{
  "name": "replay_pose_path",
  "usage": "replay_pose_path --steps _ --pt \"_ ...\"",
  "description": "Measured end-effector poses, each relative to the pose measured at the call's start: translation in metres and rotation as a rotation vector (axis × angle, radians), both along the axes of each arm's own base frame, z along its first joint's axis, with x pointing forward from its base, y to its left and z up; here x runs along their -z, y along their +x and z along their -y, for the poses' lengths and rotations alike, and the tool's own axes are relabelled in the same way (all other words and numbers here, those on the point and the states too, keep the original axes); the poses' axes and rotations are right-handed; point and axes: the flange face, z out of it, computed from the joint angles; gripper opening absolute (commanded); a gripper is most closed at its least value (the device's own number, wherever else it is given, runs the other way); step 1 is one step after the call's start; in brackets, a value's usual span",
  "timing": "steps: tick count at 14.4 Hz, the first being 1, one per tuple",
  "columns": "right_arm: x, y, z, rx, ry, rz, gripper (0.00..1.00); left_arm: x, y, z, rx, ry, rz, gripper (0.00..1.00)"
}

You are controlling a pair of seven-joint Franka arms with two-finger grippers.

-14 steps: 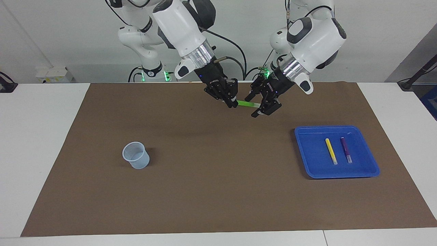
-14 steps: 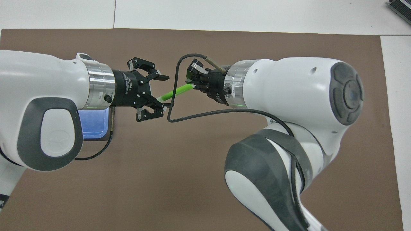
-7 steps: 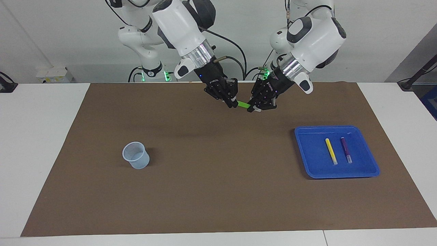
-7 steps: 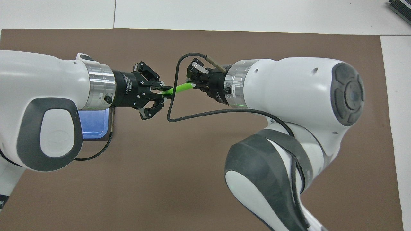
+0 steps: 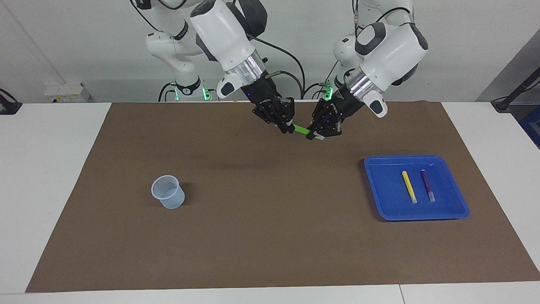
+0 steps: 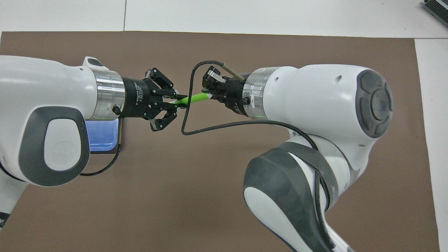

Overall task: Right arm passes pens to left for tray arrangement
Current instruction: 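Close the left gripper on the green pen and open the right gripper, then carry the green pen to the tray while the right gripper withdraws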

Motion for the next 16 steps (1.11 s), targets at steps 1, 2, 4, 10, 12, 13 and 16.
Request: replay_pose_path --steps 1,2,4,10,12,13,16 --pt "0.000 0.002 0.003 -0.004 -0.003 0.005 1.00 0.009 -0.003 -0.006 0.047 0.025 0.027 0.00" --pt "0.000 0.003 0.005 -0.016 -0.011 0.012 1.00 0.018 -0.006 -0.014 0.088 0.051 0.052 0.00" --pt "0.004 0.005 0.012 -0.070 -0.045 0.022 1.00 0.033 -0.014 -0.023 0.155 0.093 0.086 0.00" --pt "0.008 0.015 0.080 -0.357 -0.238 0.050 1.00 0.064 -0.058 -0.012 0.388 0.208 0.170 0.00" --pt "0.007 0.012 0.097 -0.414 -0.310 0.041 1.00 0.071 -0.071 -0.006 0.436 0.233 0.172 0.00" --pt "0.006 0.011 0.103 -0.445 -0.345 0.038 1.00 0.073 -0.076 -0.005 0.449 0.241 0.166 0.00" --pt "0.005 0.008 0.123 -0.525 -0.436 0.036 1.00 0.076 -0.081 -0.008 0.488 0.256 0.182 0.00"
